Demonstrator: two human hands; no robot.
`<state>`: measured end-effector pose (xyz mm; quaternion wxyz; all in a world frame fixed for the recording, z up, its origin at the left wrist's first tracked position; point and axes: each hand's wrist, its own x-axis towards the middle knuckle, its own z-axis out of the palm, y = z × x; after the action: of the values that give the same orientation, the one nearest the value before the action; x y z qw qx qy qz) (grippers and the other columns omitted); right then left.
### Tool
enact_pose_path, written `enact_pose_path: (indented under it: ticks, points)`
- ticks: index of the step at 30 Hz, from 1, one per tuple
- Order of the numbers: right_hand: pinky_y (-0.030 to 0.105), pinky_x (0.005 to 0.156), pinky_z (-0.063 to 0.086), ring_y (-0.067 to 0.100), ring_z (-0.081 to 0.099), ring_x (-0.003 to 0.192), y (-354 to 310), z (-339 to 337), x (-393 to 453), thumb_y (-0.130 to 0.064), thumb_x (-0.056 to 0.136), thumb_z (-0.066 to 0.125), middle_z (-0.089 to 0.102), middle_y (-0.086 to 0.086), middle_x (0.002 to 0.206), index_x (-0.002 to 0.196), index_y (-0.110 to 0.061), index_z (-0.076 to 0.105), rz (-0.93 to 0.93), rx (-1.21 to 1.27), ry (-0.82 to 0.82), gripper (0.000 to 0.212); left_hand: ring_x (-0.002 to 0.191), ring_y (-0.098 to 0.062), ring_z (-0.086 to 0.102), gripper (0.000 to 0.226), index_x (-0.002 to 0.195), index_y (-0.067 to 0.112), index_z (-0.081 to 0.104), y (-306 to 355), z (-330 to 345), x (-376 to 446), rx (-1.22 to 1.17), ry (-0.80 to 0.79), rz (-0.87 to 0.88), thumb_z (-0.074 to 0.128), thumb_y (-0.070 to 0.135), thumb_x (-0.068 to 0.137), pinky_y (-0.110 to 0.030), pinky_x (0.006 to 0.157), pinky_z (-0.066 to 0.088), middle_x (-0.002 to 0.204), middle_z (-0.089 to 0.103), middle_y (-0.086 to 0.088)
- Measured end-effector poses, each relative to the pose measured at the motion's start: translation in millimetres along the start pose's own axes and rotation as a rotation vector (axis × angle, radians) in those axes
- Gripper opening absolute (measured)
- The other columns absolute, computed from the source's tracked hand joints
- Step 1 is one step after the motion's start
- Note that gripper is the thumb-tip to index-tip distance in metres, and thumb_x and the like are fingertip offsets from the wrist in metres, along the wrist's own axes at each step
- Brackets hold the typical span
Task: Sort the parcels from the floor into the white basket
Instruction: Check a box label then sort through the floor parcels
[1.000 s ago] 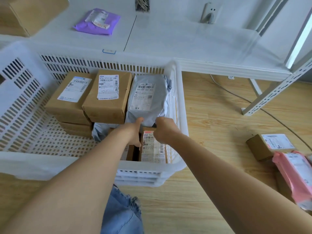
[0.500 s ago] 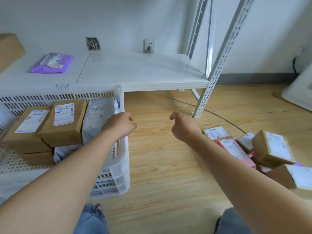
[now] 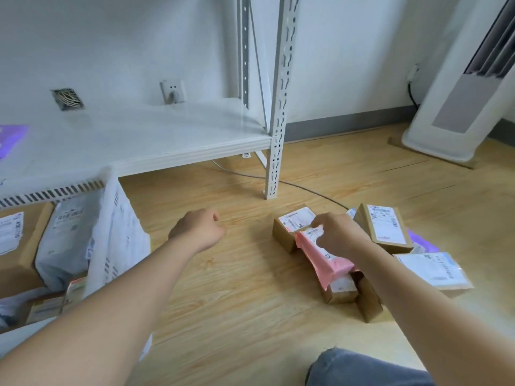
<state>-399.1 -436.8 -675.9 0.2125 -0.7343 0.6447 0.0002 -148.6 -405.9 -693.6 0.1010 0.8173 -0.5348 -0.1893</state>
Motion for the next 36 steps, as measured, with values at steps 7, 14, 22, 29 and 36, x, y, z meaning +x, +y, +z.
enact_pose_path:
  ticks: [7,14,22,29,36]
  points:
    - [0.026,0.059,0.044,0.023,0.057,0.085,73,18,50,-0.005,0.08,0.05,0.06,0.01,0.109,0.128,-0.019,0.053,0.191,0.173,-0.001,0.049,0.084,-0.029,0.06,0.056,0.135,0.032,0.033,39,82,22,-0.152,-0.158,-0.106,0.051,0.026,0.082,-0.031,0.07,0.049,0.101,0.06,-0.006]
    - [0.027,0.063,0.046,0.016,0.055,0.081,113,68,110,-0.014,0.081,0.055,0.059,0.005,0.12,0.129,-0.023,0.05,0.22,0.333,0.015,0.05,0.057,-0.021,0.049,0.052,0.127,0.041,0.034,79,152,68,-0.277,-0.233,-0.126,0.048,0.019,0.082,-0.031,0.063,0.05,0.065,0.052,-0.003]
    - [0.046,0.098,0.043,0.03,0.045,0.123,149,120,146,-0.026,0.084,0.051,0.041,0.008,0.141,0.142,-0.027,0.032,0.276,0.408,-0.172,0.06,0.066,-0.018,0.048,0.063,0.132,0.051,0.021,115,230,89,-0.512,-0.436,-0.159,0.045,0.016,0.085,-0.028,0.059,0.046,0.074,0.048,0.0]
    - [0.049,0.11,0.016,0.032,0.02,0.136,159,152,149,-0.032,0.083,0.047,0.024,0.008,0.15,0.144,-0.034,0.015,0.448,0.356,-0.054,0.069,0.118,-0.022,0.045,0.07,0.141,0.054,0.007,131,269,96,-0.695,-0.547,-0.131,0.048,0.023,0.093,-0.036,0.093,0.041,0.149,0.03,0.006]
    - [0.038,0.091,0.043,0.019,0.05,0.105,162,144,136,-0.021,0.089,0.045,0.049,0.002,0.114,0.143,-0.029,0.027,0.265,0.755,0.05,0.058,0.117,-0.029,0.053,0.074,0.138,0.06,0.01,133,261,81,-0.84,-0.663,-0.122,0.057,0.028,0.09,-0.035,0.09,0.045,0.148,0.035,-0.002]
